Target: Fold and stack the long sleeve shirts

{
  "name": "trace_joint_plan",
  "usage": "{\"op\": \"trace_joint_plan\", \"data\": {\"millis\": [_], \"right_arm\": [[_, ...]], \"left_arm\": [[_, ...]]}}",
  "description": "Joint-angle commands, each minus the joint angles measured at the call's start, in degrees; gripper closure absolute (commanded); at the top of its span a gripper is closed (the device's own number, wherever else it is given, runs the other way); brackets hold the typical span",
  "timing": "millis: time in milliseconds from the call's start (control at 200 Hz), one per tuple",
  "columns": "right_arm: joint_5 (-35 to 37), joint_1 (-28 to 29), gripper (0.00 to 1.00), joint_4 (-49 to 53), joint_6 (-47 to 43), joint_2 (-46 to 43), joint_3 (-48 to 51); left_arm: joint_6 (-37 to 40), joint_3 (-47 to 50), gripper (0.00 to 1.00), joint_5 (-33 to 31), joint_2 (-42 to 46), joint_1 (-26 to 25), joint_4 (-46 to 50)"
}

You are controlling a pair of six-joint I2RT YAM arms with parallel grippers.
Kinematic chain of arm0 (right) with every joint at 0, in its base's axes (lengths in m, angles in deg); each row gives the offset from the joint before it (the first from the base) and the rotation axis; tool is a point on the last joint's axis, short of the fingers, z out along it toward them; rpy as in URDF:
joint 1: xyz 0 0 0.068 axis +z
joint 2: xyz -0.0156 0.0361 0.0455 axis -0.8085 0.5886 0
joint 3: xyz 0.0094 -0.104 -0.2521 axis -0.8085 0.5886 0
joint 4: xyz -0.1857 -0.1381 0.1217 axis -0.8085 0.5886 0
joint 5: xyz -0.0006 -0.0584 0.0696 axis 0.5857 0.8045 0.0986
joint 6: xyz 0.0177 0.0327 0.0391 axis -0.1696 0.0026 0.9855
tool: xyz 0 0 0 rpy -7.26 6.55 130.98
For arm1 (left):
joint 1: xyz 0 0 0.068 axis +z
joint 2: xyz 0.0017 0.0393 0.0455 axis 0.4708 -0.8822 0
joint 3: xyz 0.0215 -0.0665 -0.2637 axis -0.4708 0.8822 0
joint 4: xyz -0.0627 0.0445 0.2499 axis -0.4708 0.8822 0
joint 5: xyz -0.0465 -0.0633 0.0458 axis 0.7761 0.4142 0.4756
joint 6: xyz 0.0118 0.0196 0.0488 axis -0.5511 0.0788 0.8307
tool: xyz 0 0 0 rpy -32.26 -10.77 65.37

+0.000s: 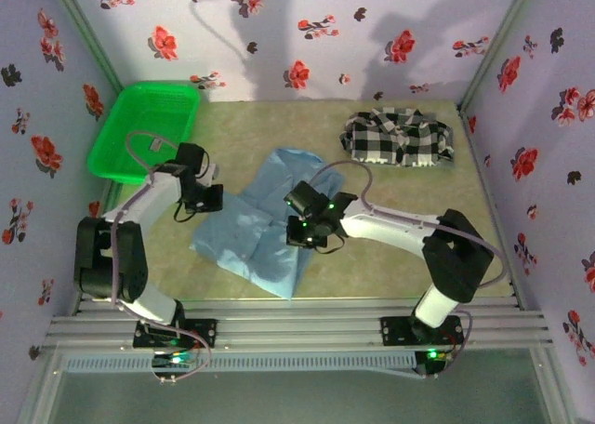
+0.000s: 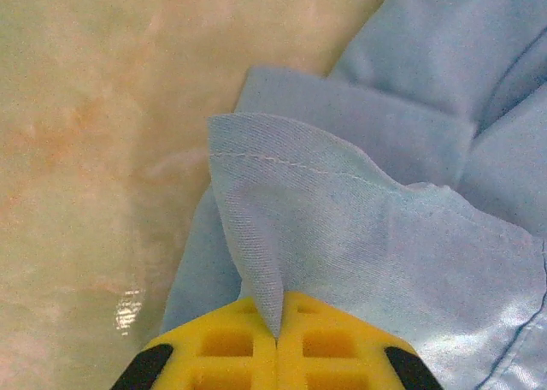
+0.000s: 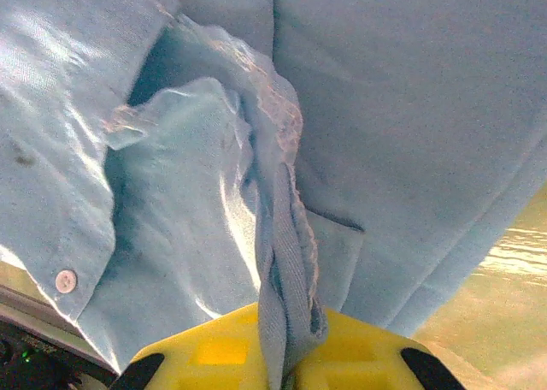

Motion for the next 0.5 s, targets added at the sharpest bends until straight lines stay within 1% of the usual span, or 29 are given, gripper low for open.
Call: {"op": "trace_joint_plan", "data": {"millis": [0, 55, 220, 410, 495], "right_arm": [[2.03, -2.56, 0.87, 3.93, -2.45, -2.43, -1.08], [1.95, -3.78, 0.88, 3.8, -3.09, -2.95, -0.81], [2.08, -7.34, 0.88, 3.84, -5.82, -2.92, -0.66], [1.05, -11.91, 0.87, 3.21, -9.52, 1.97, -1.36], [0.77, -13.12, 0.84, 2.88, -10.61, 4.52, -1.68]], "left_arm": [[-0.38, -2.89, 1.0, 1.0, 1.57, 0.68, -2.03], [-0.84, -3.3, 1.0, 1.72, 1.4, 0.63, -3.2], [-3.19, -3.75, 1.0, 3.37, 0.26, 0.63, -7.1], [-5.11, -6.49, 1.0, 3.82, -7.1, 0.49, -8.93], [-5.93, -7.76, 0.98, 3.55, -9.96, 0.25, -9.81]]}}
